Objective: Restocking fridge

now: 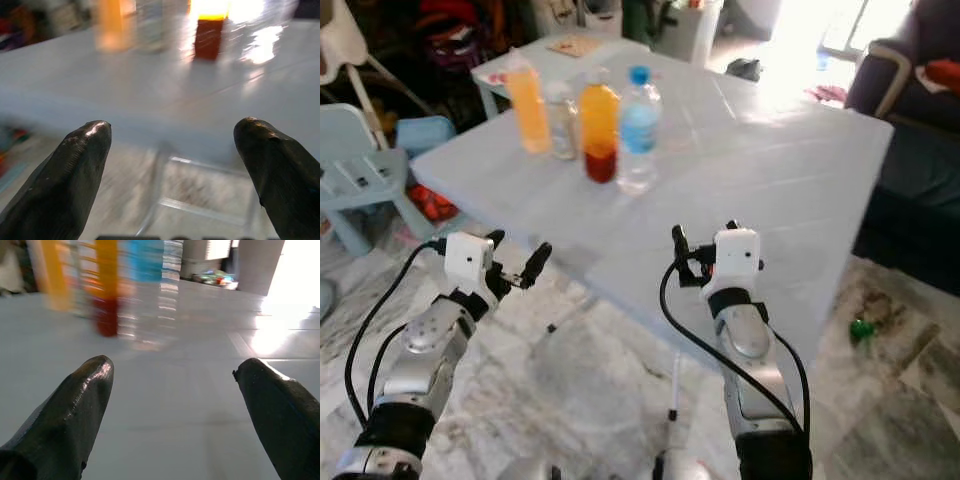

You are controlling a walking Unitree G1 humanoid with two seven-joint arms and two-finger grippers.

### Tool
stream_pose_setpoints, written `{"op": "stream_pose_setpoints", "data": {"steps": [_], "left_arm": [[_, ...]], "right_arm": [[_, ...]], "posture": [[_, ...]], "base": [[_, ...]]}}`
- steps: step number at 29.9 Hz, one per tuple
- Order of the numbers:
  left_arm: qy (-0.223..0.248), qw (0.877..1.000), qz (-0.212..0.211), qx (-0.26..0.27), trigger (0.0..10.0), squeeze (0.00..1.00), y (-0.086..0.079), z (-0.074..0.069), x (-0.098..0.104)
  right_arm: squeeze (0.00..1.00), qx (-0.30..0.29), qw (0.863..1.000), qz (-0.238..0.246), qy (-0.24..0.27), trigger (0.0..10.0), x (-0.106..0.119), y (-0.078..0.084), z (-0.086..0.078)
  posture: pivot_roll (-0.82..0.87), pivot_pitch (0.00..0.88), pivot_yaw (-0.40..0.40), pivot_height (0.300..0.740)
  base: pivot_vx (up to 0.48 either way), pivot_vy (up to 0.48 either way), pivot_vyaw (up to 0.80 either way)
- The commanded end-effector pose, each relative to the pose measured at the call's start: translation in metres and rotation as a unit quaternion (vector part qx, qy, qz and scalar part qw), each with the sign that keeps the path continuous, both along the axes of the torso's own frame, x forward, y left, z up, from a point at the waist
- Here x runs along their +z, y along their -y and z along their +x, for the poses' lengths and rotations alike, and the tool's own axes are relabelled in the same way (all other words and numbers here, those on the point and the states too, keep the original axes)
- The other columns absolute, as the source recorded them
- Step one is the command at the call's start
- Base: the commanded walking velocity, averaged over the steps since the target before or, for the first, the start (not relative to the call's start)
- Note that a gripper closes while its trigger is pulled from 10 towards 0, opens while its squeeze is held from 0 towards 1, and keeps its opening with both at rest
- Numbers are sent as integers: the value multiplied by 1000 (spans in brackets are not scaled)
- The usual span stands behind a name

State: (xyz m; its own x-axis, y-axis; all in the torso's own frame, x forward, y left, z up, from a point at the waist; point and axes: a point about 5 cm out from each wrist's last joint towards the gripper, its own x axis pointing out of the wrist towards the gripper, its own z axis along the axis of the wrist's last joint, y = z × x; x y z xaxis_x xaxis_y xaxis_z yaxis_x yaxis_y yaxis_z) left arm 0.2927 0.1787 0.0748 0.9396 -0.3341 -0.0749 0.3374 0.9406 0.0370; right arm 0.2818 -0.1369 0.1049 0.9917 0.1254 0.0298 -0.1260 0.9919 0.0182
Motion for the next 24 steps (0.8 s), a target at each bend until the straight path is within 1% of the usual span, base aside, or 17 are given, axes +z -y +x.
{"op": "stream_pose_setpoints", "data": {"steps": [1,4,8,12,14,18,20,22,23,24], "left_arm": [[10,1000,-2,-3,10000,0,2,4,6],[13,1000,1,-5,10000,0,3,4,6],[19,1000,-1,-20,10000,0,9,2,8],[19,1000,-4,-22,10000,0,9,2,8],[20,1000,-5,-22,10000,0,9,3,8],[21,1000,-7,-21,10000,0,9,3,9],[29,999,-23,-29,10000,0,11,3,12],[29,999,-23,-29,10000,0,11,3,12],[33,998,-31,-34,10000,0,12,2,14],[33,998,-31,-34,10000,0,12,2,14]], "right_arm": [[0,-4,1000,-8,9,10000,4,3,1],[0,-8,1000,-10,11,10000,4,4,1],[0,-22,1000,-8,20,10000,7,6,2],[0,-11,1000,5,23,10000,9,3,2],[0,-17,1000,12,13,10000,6,4,2],[0,-18,1000,10,14,10000,7,4,3],[0,-18,999,6,30,10000,14,3,3],[0,-18,999,6,30,10000,14,3,3],[0,-17,999,6,39,10000,19,1,4],[0,-17,999,6,39,10000,19,1,4]], "posture": [[44,41,-8,740],[46,43,-5,740],[46,43,-2,740],[45,43,-1,740],[45,43,-1,740],[48,44,-1,740],[51,44,-1,740],[51,44,-1,740],[51,44,0,740],[51,44,0,740]], "base": [[0,458,0],[292,375,0],[413,0,0],[480,0,0],[480,0,-800],[480,0,-800],[480,0,-800],[480,0,-800],[480,0,-800],[480,0,-800]]}}
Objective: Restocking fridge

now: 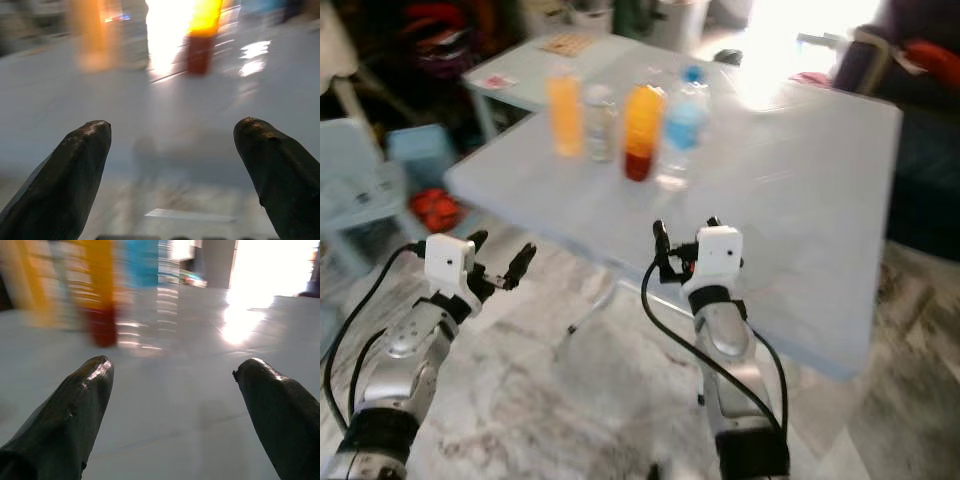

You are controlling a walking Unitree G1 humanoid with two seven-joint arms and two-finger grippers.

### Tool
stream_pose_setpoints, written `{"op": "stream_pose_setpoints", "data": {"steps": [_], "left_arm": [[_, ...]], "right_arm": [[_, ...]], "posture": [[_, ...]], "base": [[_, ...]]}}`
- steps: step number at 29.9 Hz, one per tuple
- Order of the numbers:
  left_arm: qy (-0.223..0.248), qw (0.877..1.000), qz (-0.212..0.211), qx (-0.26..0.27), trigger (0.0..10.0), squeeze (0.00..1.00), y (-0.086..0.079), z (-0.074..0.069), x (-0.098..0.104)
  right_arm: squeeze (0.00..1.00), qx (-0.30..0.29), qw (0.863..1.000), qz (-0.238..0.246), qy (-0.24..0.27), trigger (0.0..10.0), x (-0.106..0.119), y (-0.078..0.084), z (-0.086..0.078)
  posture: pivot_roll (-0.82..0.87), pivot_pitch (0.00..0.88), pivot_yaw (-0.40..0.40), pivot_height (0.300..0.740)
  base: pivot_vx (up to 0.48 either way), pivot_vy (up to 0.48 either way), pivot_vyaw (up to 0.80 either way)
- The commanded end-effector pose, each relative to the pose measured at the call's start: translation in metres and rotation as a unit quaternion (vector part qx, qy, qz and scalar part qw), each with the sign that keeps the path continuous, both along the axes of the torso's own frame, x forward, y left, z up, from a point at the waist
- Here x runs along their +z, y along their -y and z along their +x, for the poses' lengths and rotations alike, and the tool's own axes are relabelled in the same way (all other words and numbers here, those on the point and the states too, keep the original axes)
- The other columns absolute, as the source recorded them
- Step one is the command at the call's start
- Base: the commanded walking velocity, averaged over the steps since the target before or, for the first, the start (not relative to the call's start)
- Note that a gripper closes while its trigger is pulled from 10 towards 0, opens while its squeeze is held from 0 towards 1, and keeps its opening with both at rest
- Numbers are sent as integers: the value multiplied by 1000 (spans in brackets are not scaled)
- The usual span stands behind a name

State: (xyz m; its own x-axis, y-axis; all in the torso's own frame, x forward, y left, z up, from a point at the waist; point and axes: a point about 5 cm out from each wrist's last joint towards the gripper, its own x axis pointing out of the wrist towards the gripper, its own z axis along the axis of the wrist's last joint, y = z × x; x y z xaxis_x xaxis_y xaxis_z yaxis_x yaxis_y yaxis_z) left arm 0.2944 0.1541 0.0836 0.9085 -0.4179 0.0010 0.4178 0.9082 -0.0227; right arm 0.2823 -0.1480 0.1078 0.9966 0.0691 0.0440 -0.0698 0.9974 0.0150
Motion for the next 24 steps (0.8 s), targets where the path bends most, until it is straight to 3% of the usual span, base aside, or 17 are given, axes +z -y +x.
{"op": "stream_pose_setpoints", "data": {"steps": [1,5,14,17,18,23,24], "left_arm": [[8,1000,5,7,10000,0,-12,0,5],[5,1000,1,9,10000,0,-10,1,5],[12,999,-19,30,10000,0,-18,0,8],[6,998,-24,58,10000,0,-24,2,7],[3,998,-25,63,10000,0,-25,2,6],[-5,998,-20,63,10000,0,-26,-1,2],[-9,998,-20,67,10000,0,-26,-1,1]], "right_arm": [[0,15,999,8,39,10000,20,-13,5],[0,20,999,9,45,10000,23,-15,6],[0,23,999,-7,49,10000,24,-16,6],[0,27,998,-2,59,10000,29,-18,6],[1000,32,997,3,65,10000,31,-19,6],[980,35,996,5,83,10000,44,-25,13],[624,39,995,7,90,10000,49,-27,16]], "posture": [[47,44,0,740],[49,43,-5,740],[48,54,-9,740],[47,56,-8,740],[47,56,-8,740],[41,68,2,740],[41,72,4,740]], "base": [[480,0,-800],[403,0,-539],[0,0,0],[0,0,0],[0,0,0],[0,0,0],[0,0,0]]}}
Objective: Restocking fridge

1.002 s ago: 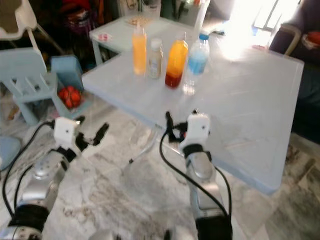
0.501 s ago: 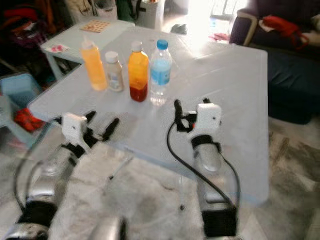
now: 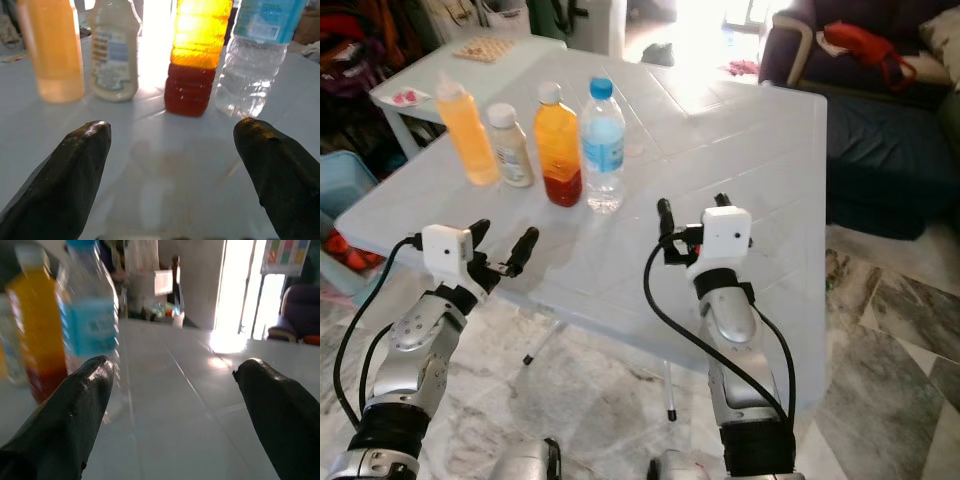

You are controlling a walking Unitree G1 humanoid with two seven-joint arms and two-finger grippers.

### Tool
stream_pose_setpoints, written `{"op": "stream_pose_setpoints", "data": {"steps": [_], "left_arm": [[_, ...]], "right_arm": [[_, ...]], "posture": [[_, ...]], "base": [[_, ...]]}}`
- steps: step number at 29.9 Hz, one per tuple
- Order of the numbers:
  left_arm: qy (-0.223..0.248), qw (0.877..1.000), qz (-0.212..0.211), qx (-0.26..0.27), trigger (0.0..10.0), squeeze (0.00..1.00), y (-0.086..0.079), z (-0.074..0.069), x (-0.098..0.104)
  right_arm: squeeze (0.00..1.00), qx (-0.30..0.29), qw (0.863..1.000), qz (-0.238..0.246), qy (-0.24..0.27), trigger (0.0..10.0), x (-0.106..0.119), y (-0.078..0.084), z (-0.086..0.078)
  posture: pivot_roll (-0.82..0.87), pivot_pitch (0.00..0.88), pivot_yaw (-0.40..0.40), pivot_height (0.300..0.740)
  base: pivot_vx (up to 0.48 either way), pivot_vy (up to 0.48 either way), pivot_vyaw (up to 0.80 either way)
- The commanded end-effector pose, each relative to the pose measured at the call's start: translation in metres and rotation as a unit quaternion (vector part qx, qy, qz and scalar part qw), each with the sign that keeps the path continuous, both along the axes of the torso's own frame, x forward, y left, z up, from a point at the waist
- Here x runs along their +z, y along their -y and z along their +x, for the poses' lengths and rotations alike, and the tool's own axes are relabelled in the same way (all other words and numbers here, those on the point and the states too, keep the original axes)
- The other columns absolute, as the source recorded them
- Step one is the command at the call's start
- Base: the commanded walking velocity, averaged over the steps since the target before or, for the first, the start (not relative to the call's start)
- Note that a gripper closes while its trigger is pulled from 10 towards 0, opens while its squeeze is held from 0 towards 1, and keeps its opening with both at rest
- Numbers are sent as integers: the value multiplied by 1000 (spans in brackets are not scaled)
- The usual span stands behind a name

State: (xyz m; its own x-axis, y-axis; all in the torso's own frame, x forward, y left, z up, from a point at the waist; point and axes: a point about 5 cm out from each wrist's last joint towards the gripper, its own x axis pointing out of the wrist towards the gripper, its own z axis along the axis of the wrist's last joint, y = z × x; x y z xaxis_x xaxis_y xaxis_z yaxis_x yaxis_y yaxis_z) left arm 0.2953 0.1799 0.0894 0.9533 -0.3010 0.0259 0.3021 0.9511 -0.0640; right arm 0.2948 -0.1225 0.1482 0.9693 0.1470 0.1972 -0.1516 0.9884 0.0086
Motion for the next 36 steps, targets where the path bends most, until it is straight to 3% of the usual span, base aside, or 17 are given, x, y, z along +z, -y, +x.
{"op": "stream_pose_setpoints", "data": {"steps": [1,2,7,13,20,24,30,34,36], "left_arm": [[-16,1000,3,5,10000,0,1,-1,-6],[-17,1000,3,4,10000,0,3,-1,-6],[-18,1000,12,-1,10000,0,6,-3,-6],[-18,1000,25,-7,10000,0,6,-7,-8],[-24,999,36,14,10000,0,3,-8,-8],[-21,999,35,17,10000,0,-2,-9,-7],[-14,998,32,45,10000,0,-22,-11,-1],[5,998,32,62,10000,0,-30,-11,9],[16,997,28,73,10000,0,-33,-7,16]], "right_arm": [[141,7,1000,3,19,10000,13,-5,7],[0,13,1000,0,25,10000,17,-7,11],[0,37,998,-16,47,10000,38,-13,34],[0,62,996,-48,47,10000,49,-15,48],[0,69,996,-34,51,10000,58,-14,57],[0,71,996,-26,51,10000,51,-14,48],[0,58,997,-22,50,10000,35,-14,20],[0,30,994,-75,72,10000,27,-7,1],[0,1,997,-59,51,10000,19,3,-7]], "posture": [[41,74,5,740],[42,80,7,740],[53,94,6,740],[61,100,-1,740],[70,105,-3,740],[70,102,3,740],[59,89,13,740],[49,77,21,740],[45,71,21,740]], "base": [[0,0,0],[0,0,0],[0,0,0],[0,0,0],[0,0,0],[0,0,0],[0,0,0],[0,0,0],[259,0,0]]}}
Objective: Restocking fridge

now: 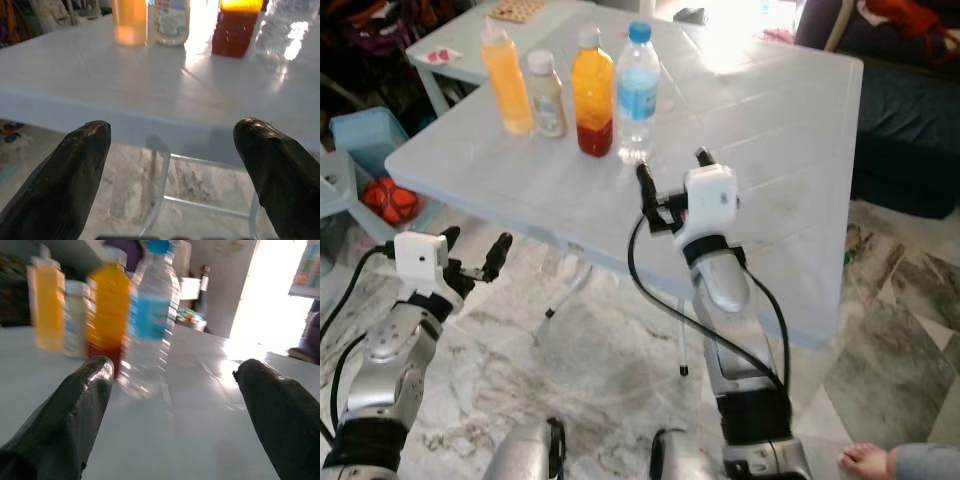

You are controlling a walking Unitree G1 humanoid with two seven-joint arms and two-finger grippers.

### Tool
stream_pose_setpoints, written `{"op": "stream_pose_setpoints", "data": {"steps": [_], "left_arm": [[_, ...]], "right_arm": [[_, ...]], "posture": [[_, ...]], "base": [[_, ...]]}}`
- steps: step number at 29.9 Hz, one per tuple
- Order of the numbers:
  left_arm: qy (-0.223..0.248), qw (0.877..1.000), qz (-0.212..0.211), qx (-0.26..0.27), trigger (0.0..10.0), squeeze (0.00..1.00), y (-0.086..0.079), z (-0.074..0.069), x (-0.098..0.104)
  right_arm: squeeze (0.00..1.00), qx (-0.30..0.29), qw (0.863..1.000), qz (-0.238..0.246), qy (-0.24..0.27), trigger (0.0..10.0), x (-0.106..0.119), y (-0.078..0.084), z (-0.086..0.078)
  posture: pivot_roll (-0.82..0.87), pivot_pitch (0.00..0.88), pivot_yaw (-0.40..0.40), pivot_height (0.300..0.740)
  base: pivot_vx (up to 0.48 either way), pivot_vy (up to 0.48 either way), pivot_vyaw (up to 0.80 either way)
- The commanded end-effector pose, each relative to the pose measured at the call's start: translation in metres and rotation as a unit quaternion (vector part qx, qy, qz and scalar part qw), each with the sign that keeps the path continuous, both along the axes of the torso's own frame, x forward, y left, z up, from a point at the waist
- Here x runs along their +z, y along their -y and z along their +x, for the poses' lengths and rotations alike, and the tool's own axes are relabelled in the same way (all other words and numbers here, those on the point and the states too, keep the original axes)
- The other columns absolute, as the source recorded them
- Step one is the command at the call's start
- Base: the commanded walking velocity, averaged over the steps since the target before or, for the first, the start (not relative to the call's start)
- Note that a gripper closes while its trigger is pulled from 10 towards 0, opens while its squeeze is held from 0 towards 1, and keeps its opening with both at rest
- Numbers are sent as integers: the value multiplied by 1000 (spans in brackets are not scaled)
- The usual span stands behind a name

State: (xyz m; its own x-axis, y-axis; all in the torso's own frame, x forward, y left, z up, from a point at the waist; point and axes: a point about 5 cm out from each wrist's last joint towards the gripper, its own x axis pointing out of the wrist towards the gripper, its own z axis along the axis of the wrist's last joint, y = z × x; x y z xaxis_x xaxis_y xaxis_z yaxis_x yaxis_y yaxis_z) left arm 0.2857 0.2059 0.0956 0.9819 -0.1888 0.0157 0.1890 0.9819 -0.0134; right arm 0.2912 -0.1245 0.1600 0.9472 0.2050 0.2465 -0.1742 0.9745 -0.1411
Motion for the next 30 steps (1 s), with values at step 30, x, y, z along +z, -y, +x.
{"op": "stream_pose_setpoints", "data": {"steps": [30], "left_arm": [[2,1000,9,27,10000,0,-10,5,0]], "right_arm": [[0,-52,998,28,-25,10000,-9,20,-21]], "posture": [[19,0,24,740]], "base": [[221,0,221]]}}
